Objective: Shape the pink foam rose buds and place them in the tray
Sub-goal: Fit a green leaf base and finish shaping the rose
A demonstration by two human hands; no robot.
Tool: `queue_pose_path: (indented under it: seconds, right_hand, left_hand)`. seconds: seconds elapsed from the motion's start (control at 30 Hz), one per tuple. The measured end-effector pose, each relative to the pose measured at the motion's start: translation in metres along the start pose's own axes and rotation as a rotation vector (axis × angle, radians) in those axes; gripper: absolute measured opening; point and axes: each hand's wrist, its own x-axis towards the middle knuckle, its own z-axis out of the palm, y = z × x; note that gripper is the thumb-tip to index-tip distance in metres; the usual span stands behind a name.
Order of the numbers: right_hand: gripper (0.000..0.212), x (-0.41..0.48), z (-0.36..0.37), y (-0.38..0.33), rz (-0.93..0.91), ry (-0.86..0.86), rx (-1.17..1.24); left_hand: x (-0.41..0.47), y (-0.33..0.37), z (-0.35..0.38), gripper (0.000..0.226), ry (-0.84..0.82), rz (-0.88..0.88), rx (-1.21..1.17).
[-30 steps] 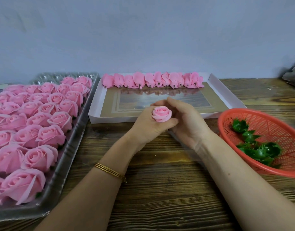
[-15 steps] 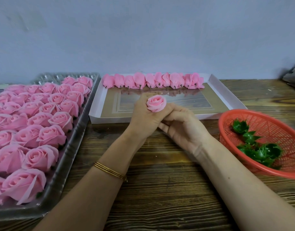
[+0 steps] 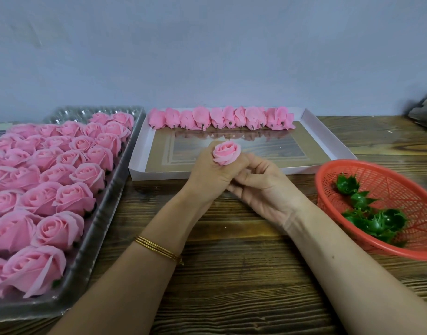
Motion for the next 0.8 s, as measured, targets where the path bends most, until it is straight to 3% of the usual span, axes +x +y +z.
queue_pose_path:
  seconds: [0.27,0.47,0.8]
  right_hand:
    - [0.025,0.001,0.003,0.002,-0.015,-0.004,-0.024]
    - [0.025,0.001,0.004,0.001,-0.017,-0.002,-0.033]
    - [0.028,0.004,0.003,0.003,-0.021,0.015,-0.021]
  left_hand:
    - [0.001,-0.001,-0.002,0.035,-0.005,-0.029,0.016]
    - [0.001,0.004,-0.005,0.015,-0.081,-0.016,0.038]
    - [0.0,0.011,-0.005,0.004,-0.078,-0.018,0.067]
